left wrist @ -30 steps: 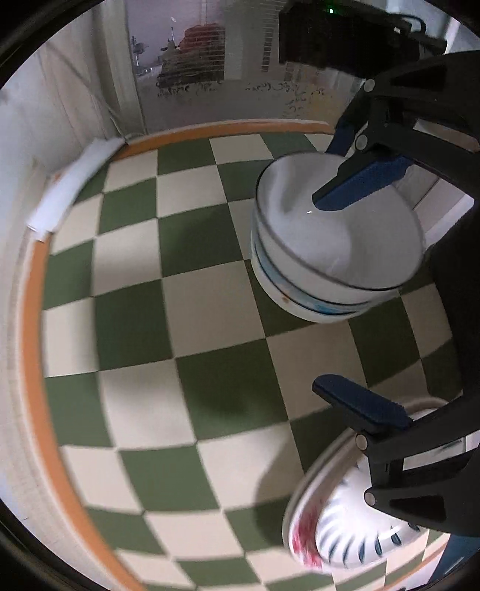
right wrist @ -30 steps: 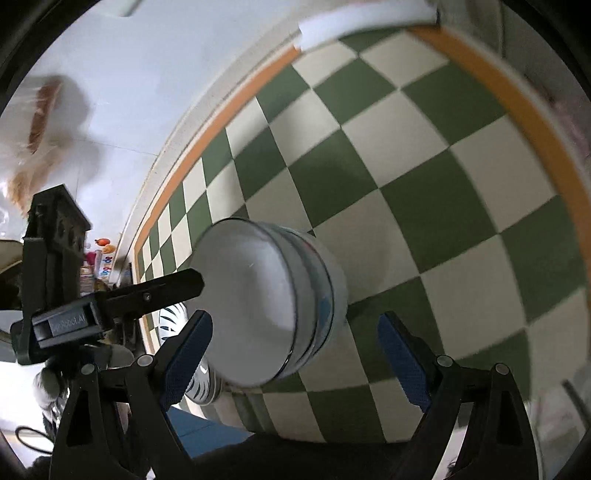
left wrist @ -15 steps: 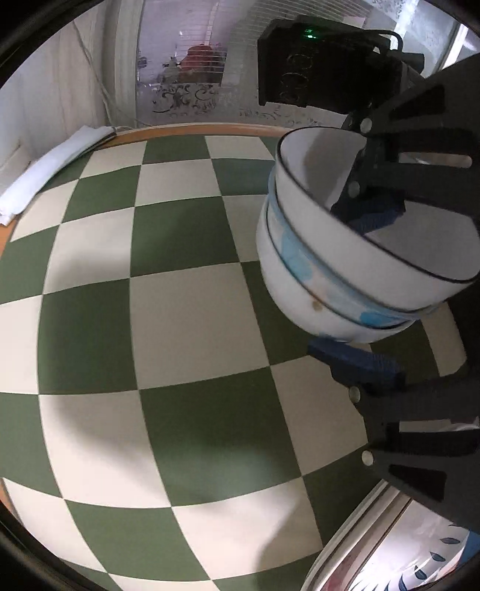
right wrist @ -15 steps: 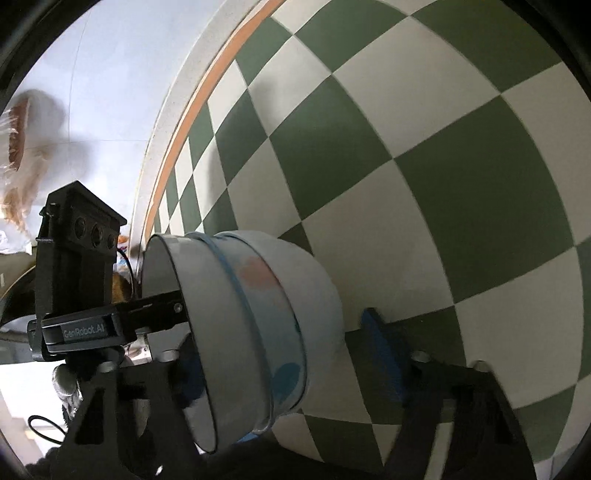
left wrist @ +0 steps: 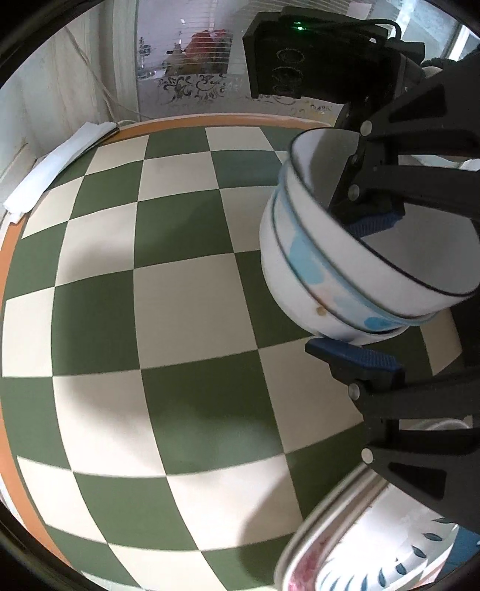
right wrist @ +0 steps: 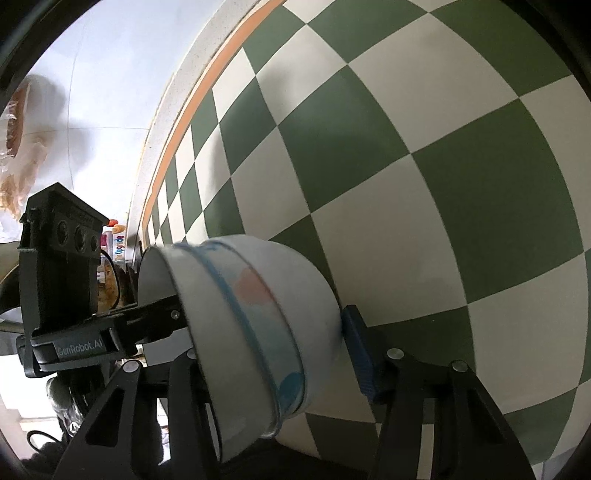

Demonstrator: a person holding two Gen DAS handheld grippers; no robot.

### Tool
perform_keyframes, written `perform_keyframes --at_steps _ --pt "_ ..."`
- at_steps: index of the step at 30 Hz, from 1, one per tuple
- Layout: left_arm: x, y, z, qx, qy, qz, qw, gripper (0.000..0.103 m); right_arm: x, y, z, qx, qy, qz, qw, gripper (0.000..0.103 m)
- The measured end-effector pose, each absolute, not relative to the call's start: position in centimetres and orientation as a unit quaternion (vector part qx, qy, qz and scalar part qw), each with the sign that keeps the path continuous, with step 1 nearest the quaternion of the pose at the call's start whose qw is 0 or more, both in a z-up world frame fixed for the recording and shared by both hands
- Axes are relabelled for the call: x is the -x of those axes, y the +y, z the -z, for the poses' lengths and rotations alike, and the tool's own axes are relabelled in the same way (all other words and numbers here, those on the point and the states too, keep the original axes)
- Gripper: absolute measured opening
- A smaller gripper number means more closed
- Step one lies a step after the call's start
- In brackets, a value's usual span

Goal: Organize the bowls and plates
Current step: 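Carry the bowl stack over the plate stack and lower it onto the blue-striped plate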

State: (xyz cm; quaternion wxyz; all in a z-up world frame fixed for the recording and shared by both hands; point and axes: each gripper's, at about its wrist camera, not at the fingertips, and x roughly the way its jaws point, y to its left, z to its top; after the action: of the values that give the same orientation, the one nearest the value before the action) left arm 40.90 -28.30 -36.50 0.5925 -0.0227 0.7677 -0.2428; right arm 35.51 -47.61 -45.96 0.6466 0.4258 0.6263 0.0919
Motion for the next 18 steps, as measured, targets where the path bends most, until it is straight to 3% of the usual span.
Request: perform_keyframes --at_steps 18 --pt "-41.7 -23.1 33.1 0.072 0.768 0.211 0.600 0.048 -39.0 -42.8 43.4 -0.412 0.653 -0.123 0.624 0.054"
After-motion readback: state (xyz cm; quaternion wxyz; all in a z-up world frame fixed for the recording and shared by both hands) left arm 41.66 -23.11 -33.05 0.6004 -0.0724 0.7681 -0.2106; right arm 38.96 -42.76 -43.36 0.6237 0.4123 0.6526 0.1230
